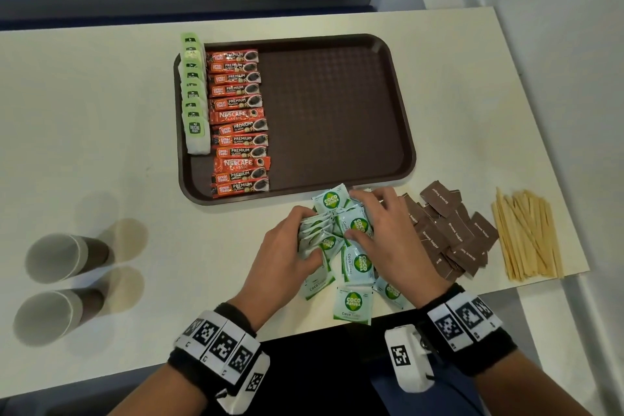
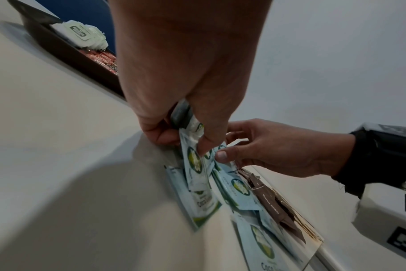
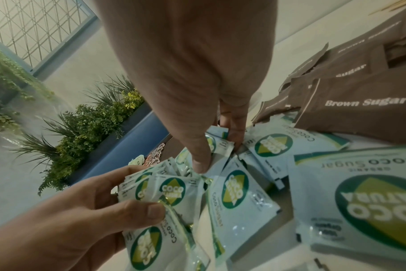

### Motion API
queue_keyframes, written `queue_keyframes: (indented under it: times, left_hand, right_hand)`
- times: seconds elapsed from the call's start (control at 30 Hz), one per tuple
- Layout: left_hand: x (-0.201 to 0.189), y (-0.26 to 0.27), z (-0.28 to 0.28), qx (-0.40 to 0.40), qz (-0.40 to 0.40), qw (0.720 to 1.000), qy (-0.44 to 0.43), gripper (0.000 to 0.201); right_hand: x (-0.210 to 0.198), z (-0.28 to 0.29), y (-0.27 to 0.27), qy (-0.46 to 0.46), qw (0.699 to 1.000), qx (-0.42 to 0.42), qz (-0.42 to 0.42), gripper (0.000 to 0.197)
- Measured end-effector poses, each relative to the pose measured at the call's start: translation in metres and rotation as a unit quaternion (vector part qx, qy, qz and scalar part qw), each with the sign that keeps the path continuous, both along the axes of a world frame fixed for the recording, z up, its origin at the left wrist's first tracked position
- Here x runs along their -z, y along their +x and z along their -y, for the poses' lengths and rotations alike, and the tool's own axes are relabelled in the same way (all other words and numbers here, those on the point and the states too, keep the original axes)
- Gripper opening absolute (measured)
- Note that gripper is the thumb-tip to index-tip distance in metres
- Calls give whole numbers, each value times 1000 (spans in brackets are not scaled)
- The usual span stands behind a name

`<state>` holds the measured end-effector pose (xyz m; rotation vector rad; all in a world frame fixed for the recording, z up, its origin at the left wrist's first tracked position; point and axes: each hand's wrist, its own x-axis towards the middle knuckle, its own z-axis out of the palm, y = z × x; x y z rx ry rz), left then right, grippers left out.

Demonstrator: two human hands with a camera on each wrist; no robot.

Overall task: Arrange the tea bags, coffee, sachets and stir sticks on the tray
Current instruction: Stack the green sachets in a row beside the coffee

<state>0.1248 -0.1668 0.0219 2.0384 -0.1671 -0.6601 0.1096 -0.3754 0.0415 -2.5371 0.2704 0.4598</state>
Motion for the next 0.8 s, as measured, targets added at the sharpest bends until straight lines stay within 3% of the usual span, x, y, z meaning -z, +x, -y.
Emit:
queue_keyframes:
  times: [0.37,0.67,0.8]
  left_hand:
    - [-12,13,-12,-76,-50,995,-37,43]
    - [-15,27,-17,-136,-85,983,-90,37]
    - [-25,33,-17,-180,-119,968,-132,34]
  right_hand:
    - [-1,2,4,41,999,4,27,52]
    - [-18,4,15,150,987,64,-3,35]
    - [-33,7,24,227,966,121,-13,27]
